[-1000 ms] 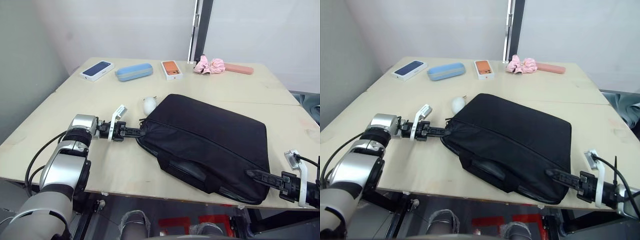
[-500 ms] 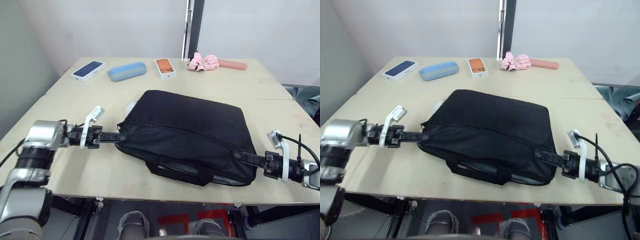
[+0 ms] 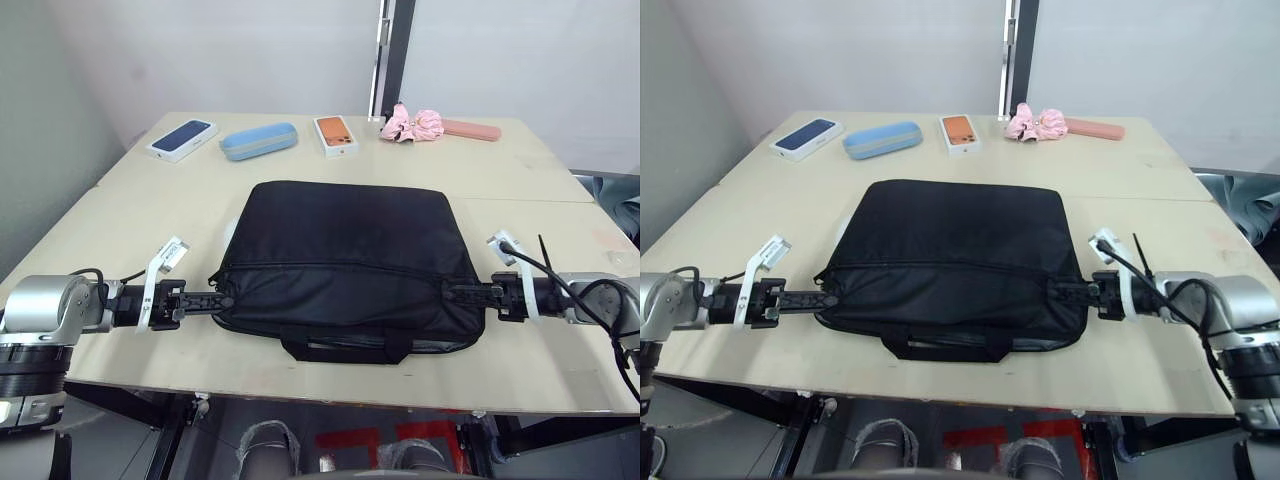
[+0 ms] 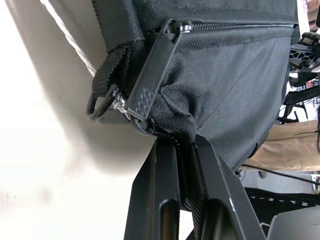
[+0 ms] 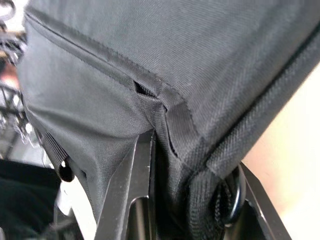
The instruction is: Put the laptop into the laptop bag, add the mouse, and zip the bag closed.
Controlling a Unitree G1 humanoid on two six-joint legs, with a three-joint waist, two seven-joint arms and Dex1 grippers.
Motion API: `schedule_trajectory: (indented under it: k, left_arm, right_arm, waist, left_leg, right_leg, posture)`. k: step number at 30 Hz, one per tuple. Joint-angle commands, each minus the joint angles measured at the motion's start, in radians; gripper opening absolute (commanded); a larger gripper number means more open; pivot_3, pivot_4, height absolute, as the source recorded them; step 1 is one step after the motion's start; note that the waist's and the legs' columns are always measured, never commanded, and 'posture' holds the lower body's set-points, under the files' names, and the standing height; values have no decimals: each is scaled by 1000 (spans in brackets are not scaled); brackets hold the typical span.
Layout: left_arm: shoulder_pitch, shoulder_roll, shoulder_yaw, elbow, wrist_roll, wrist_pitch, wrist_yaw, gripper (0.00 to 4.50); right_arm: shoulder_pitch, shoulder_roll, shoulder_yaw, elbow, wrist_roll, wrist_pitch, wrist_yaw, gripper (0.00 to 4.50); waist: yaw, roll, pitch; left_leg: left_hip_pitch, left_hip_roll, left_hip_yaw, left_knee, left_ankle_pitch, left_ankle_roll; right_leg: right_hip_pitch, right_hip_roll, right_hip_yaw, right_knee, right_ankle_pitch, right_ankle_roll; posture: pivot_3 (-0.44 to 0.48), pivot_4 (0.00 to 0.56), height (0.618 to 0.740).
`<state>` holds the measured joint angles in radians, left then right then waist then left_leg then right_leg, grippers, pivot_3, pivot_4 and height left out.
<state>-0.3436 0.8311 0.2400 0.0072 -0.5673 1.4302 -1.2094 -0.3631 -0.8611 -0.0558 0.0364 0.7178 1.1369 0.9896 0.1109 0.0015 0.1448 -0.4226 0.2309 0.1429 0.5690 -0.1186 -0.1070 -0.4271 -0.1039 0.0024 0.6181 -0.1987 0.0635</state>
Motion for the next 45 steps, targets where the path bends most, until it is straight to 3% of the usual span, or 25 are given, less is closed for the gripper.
schedule_trajectory:
  k: [1, 9, 11, 17, 20, 29, 37, 42, 45]
  left_arm:
    - [-1, -24, 7, -154, -150, -12, -47, 0]
    - [23, -22, -56, -182, -132, -103, -19, 0]
    - [27, -14, -76, -177, -111, -159, -20, 0]
    - [15, -3, -114, -131, -72, -241, 20, 0]
    - [7, 27, -118, -121, -83, -251, -4, 1148]
    - [-90, 107, -118, 60, -26, -364, -17, 4376]
    - [-77, 198, -95, 86, -20, -458, -93, 4453]
    - [-75, 297, -7, 66, -18, -650, -203, 4453]
    - [-39, 339, 18, 27, -31, -705, -263, 4453]
  right_arm:
    - [-69, 26, 55, 8, -43, -81, 36, 788]
    - [-91, 30, 73, 34, -96, -99, 88, 788]
    - [-87, 35, 70, 26, -98, -95, 95, 1723]
    - [-77, 37, 39, -11, -74, -69, 109, 3682]
    - [-60, 11, 10, -25, -62, -61, 120, 4500]
    - [60, -149, -38, -173, -37, -98, 213, 4500]
    - [101, -292, -150, -104, -67, -181, 250, 4500]
    - [267, -328, -362, -242, -83, -349, 324, 4500]
    - [328, -327, -411, -291, -78, -365, 333, 4500]
  waist:
    - [-2, 0, 0]
    - [-3, 0, 0]
    - [-3, 0, 0]
    - [-5, 0, 0]
    - [-5, 0, 0]
    - [3, 0, 0]
    - [-4, 0, 0]
    - [4, -2, 0]
    - [1, -2, -1]
  left_leg:
    - [0, 0, 0, 1, 0, 1]
    - [0, 0, 0, 5, 0, 1]
    - [0, 0, -1, 6, 0, 1]
    - [2, 0, -1, 8, 0, 1]
    - [2, 0, -1, 9, 0, 1]
    - [2, 1, -1, 9, 0, 1]
    - [2, 1, 0, 10, 0, 1]
    - [1, 2, -1, 9, 0, 1]
    - [2, 1, 1, 9, -1, 2]
  right_leg:
    - [0, 0, 0, 1, 0, 0]
    - [1, 0, 1, 5, 0, 0]
    - [1, 0, 1, 5, 0, 0]
    - [2, 0, 1, 8, 0, 0]
    - [2, 0, 1, 8, 0, 0]
    - [2, 0, 2, 9, 0, 0]
    - [2, 0, 2, 9, 0, 0]
    - [1, 0, 1, 8, 0, 0]
    - [2, 0, 2, 6, 0, 0]
  posture:
    - [0, 150, 740]
    - [0, 150, 740]
    - [0, 150, 740]
    - [0, 150, 740]
    - [0, 150, 740]
    - [0, 150, 740]
    - [0, 150, 740]
    - [0, 150, 740]
    - [0, 150, 740]
